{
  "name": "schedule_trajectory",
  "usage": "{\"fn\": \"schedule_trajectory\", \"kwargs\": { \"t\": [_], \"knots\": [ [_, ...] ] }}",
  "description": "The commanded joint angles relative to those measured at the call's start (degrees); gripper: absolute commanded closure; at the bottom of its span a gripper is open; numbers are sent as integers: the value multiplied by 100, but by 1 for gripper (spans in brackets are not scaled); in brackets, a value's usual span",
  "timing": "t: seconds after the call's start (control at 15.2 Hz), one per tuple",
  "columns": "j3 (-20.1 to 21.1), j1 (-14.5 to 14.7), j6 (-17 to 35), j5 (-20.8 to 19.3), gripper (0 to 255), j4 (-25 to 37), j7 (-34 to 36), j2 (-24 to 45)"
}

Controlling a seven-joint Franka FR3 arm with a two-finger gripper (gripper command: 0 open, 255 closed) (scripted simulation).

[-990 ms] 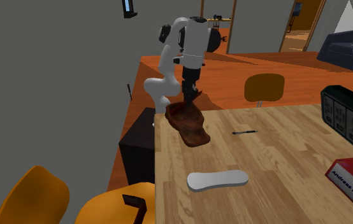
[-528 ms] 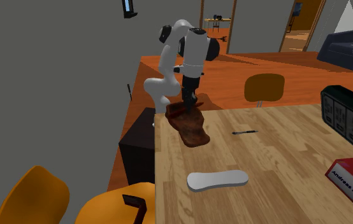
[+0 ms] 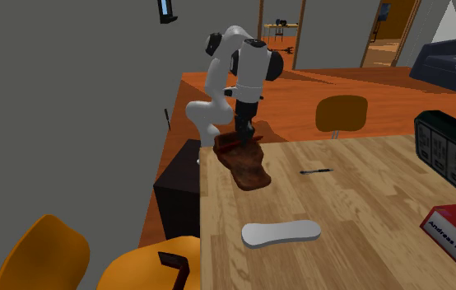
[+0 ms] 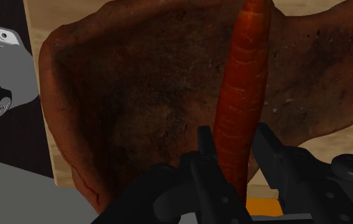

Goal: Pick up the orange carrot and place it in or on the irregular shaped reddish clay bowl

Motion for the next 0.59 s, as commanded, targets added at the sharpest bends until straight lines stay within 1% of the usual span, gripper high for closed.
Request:
{"fn": "schedule_trajectory", "kwargs": {
  "t": [0.0, 0.33, 0.53],
  "knots": [
    [0, 0, 0, 0, 0, 0, 0, 0],
    [0, 0, 0, 0, 0, 0, 0, 0],
    [-134, -33, -564, -104, 0, 565, 31, 2]
  ]
}}
